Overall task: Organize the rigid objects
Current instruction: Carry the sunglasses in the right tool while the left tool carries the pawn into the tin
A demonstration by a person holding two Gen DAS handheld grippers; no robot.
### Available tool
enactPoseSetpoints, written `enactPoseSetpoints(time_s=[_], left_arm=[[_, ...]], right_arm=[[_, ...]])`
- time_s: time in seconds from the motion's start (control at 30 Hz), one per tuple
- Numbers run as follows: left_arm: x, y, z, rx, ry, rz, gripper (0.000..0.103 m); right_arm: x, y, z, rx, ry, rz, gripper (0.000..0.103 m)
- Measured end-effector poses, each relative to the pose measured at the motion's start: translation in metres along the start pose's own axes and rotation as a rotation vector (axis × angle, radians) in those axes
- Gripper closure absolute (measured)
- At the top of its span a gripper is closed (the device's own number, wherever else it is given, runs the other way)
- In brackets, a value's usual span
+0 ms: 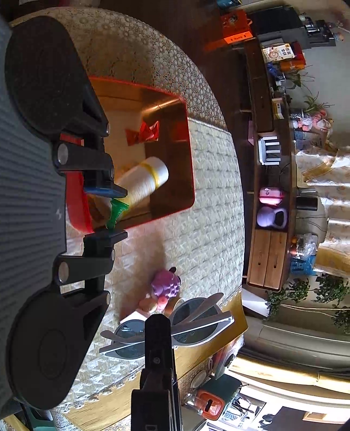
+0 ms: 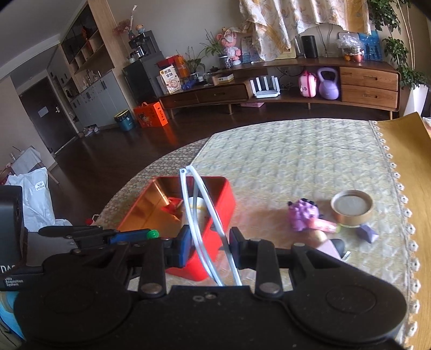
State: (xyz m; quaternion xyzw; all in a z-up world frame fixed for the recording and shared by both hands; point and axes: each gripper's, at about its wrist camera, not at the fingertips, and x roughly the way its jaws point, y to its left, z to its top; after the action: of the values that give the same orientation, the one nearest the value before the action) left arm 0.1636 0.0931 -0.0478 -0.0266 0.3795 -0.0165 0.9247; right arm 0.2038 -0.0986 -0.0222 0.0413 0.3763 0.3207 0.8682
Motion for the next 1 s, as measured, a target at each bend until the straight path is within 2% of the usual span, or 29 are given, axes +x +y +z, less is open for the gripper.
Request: enactPoseSetpoints(time_s=[0.3, 0.67, 0.87, 1.0], left_arm=[[0.017, 0.052, 0.001, -0.008, 0.030, 0.062, 0.078], [0.054, 0.085, 0.006, -0.035, 0.081, 0.060, 0.078], [0.070, 0.091, 0.007, -0.051, 0.105, 0.038, 0.078], [0.079, 0.094, 0.006, -0.062, 0.120, 0.027, 0.078]], right_arm=[[0.047, 0.032, 0.018, 0.007, 0.034, 0.015, 0.073], [0.115, 0.049, 0.041, -0.054, 0.099, -0.031, 0.073], [0.147, 0.063, 0.054, -0.232, 0.119, -0.071, 0.073], [0.167, 0.071, 0.052, -0.361, 0.169, -0.075, 0.073]])
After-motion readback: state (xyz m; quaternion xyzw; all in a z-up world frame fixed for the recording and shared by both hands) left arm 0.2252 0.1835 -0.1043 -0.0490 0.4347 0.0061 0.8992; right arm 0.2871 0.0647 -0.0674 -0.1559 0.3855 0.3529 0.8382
